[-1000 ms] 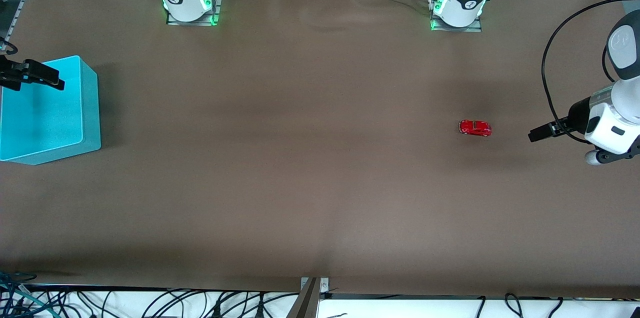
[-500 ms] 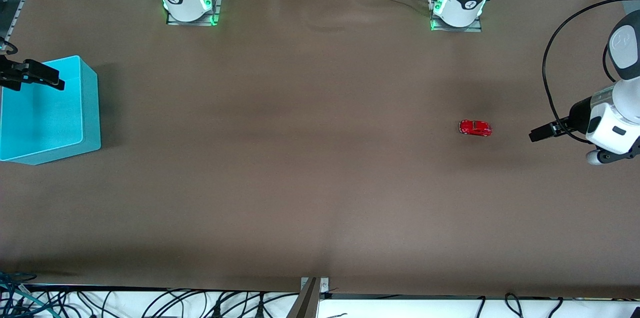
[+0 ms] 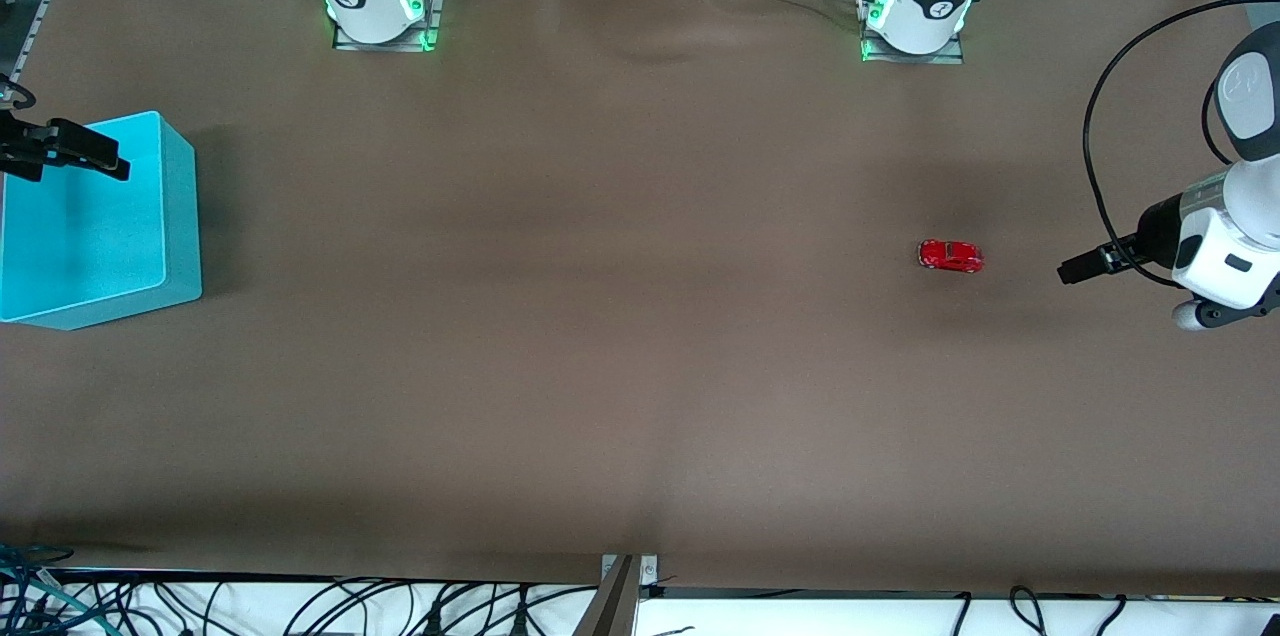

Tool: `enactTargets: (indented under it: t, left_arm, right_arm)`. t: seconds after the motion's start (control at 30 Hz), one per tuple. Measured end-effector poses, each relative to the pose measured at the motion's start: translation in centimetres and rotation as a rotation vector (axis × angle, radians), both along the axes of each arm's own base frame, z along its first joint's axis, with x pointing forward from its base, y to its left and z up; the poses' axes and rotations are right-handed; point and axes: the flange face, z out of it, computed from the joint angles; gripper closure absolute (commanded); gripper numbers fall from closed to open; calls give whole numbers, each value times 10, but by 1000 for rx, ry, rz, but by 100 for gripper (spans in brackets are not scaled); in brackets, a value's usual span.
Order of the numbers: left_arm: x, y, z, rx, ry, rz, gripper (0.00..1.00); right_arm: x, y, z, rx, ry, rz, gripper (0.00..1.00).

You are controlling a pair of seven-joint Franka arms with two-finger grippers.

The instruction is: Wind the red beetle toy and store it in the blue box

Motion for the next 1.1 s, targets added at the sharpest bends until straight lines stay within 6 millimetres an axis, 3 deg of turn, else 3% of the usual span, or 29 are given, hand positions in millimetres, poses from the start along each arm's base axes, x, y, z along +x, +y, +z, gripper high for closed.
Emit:
enactTargets:
  t: [0.63,0.83,1.1]
  left_arm:
    - [3,18,-35,-20,65,283,0]
    - [1,21,-62,9,123,449,0]
    - [-9,33,-117,70,218,674,0]
  right_arm:
    - [0,2,0,0,0,4,0]
    - [0,3,0,0,0,5,0]
    - [0,3,0,0,1,5,0]
